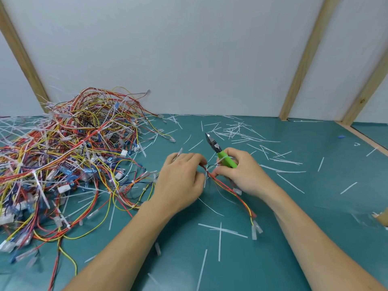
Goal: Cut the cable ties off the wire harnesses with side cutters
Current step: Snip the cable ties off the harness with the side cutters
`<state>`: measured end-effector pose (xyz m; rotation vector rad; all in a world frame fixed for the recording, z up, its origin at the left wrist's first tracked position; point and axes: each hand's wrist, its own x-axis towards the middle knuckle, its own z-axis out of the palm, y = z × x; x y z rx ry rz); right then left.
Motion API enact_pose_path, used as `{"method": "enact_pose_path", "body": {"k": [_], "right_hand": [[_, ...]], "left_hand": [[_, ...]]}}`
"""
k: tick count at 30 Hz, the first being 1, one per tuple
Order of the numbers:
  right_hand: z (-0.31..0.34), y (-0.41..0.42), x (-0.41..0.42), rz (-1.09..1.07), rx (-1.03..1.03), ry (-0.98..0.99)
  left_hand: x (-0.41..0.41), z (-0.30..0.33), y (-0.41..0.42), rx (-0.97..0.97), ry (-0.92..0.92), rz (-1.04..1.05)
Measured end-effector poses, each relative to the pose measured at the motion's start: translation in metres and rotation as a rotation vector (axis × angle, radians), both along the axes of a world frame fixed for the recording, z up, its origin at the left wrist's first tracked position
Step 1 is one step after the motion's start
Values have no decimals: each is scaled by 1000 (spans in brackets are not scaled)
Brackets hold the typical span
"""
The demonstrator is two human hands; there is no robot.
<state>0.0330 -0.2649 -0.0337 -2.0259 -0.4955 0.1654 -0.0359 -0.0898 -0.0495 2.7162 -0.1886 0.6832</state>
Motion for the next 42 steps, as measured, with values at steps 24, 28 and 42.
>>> {"method": "enact_pose_path", "body": {"k": [24,28,42], "right_hand": [[20,-18,0,-8,27,-245],[22,-30,10,51,10,11],[12,-37,17,133,132,303]], "left_hand": [[4,-1,3,208,79,-137],[4,1,1,224,45,-180],[4,-2,7,-190,-22,-252]]}}
